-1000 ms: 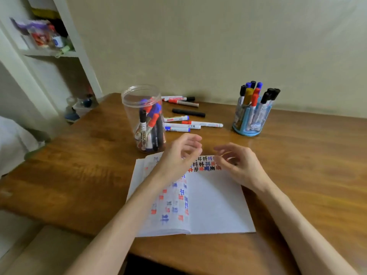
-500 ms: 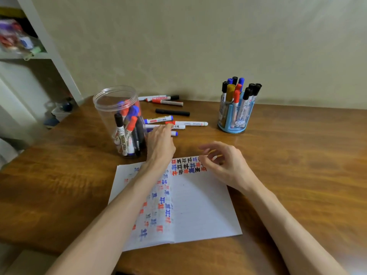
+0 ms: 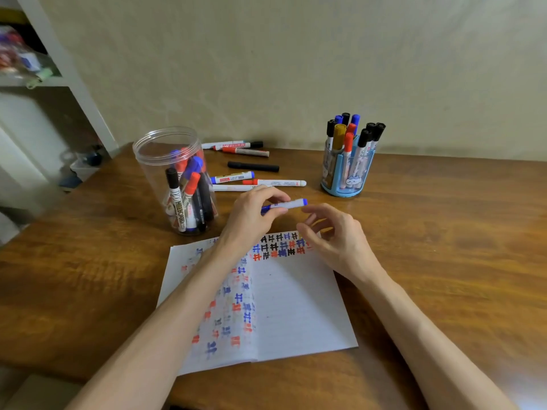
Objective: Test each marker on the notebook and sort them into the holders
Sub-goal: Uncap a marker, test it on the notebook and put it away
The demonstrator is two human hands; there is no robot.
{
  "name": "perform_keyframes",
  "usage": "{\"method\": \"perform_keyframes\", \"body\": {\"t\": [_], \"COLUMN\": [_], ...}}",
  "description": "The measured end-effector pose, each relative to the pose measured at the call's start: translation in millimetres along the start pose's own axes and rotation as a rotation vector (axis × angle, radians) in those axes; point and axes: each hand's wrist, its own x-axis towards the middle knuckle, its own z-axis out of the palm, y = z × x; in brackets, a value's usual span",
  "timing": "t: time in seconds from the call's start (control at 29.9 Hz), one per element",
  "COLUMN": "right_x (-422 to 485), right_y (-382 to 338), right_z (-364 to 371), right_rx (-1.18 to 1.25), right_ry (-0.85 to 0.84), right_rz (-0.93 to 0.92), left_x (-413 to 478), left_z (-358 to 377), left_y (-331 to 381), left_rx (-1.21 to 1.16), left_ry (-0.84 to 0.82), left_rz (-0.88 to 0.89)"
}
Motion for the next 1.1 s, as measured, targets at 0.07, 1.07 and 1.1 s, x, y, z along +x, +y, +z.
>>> {"method": "perform_keyframes", "body": {"t": [0.07,1.07,1.1], "right_x": [-0.3,-8.0,-6.3], "right_y": [-1.1,-12.1,-5.5], "right_z": [-0.5,-40.3,-52.2], "right_rx": [0.065,0.646,0.682], "right_ry": [0.059,0.314,0.388], "right_rz": [0.030,0.146,0.180], "left_x": [-5.2,-56.8,-57.0], "left_z": [-2.2,-41.8,-44.9], "left_y": [8.4,-8.7,-15.3], "left_rx": [-0.105,-0.261,-0.287], "left_ry": [-0.004,-0.131,-0.121], "left_rz": [0.058,-0.096,-0.120]}}
